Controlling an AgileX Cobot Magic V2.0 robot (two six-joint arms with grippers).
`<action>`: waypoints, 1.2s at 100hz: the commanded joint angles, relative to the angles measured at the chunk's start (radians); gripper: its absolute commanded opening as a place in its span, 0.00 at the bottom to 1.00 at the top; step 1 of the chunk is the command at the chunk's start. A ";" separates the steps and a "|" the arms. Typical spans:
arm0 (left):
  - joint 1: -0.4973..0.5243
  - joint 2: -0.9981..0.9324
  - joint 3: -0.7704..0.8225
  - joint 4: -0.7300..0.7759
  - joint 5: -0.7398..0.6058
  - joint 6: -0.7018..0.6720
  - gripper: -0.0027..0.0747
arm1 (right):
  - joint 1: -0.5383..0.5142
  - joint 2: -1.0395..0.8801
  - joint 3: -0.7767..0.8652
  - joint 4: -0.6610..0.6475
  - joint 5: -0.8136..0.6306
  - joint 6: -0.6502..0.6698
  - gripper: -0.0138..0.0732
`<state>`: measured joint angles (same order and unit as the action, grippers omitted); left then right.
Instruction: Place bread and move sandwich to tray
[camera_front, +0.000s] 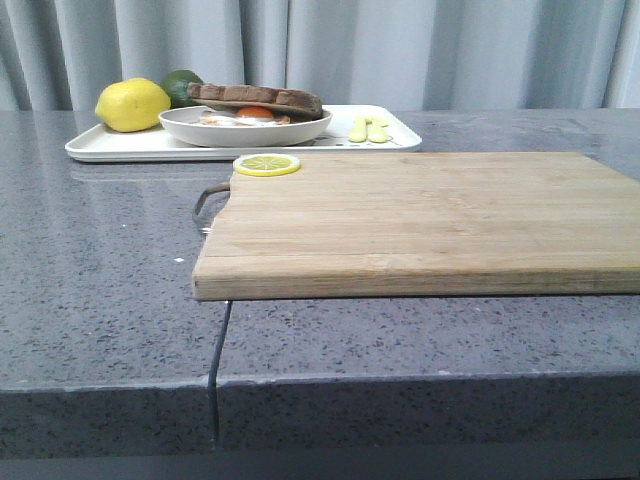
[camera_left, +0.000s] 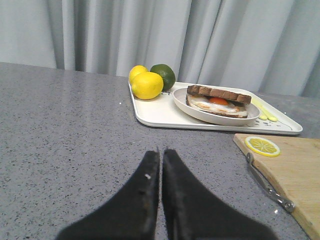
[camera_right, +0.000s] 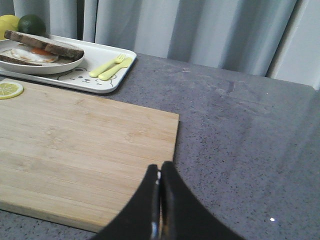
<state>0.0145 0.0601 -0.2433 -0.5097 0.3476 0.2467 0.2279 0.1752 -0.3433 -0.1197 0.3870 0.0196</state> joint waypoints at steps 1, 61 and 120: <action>-0.002 0.009 -0.027 -0.019 -0.067 0.001 0.01 | -0.005 0.008 -0.024 -0.013 -0.080 -0.005 0.02; -0.002 0.009 -0.027 -0.019 -0.067 0.001 0.01 | -0.005 0.008 -0.024 -0.013 -0.080 -0.005 0.02; -0.002 0.008 0.151 0.470 -0.212 -0.322 0.01 | -0.005 0.008 -0.024 -0.013 -0.080 -0.005 0.02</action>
<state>0.0145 0.0601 -0.0993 -0.0956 0.2665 -0.0105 0.2279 0.1752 -0.3433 -0.1197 0.3870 0.0196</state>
